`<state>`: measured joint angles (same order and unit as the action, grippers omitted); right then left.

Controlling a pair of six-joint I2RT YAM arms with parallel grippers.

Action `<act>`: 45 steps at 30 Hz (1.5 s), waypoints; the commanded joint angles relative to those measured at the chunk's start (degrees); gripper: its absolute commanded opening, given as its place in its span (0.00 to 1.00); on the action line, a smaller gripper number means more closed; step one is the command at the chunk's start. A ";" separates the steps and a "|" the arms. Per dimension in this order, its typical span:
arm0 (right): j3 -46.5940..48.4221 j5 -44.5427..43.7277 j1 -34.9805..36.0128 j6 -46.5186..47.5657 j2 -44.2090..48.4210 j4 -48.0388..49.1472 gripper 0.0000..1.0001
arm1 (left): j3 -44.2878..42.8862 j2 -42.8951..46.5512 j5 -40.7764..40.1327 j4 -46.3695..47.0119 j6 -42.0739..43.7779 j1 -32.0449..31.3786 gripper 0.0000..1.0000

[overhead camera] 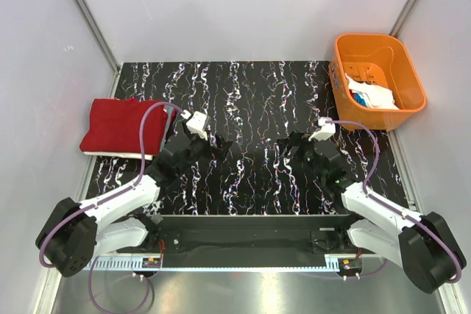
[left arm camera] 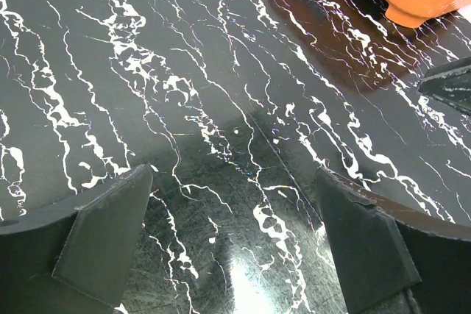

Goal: Fold and stack the t-shirts

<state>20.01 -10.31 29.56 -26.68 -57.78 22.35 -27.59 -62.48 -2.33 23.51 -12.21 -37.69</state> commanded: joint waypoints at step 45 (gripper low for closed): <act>65.42 -4.81 -38.09 -18.59 -39.86 -45.21 0.72 | -4.84 -3.00 0.48 0.14 -0.45 -0.19 0.99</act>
<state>84.18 -13.45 -8.03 -43.22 -96.86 -27.09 -29.67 -65.14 -2.52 21.85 -12.32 -37.69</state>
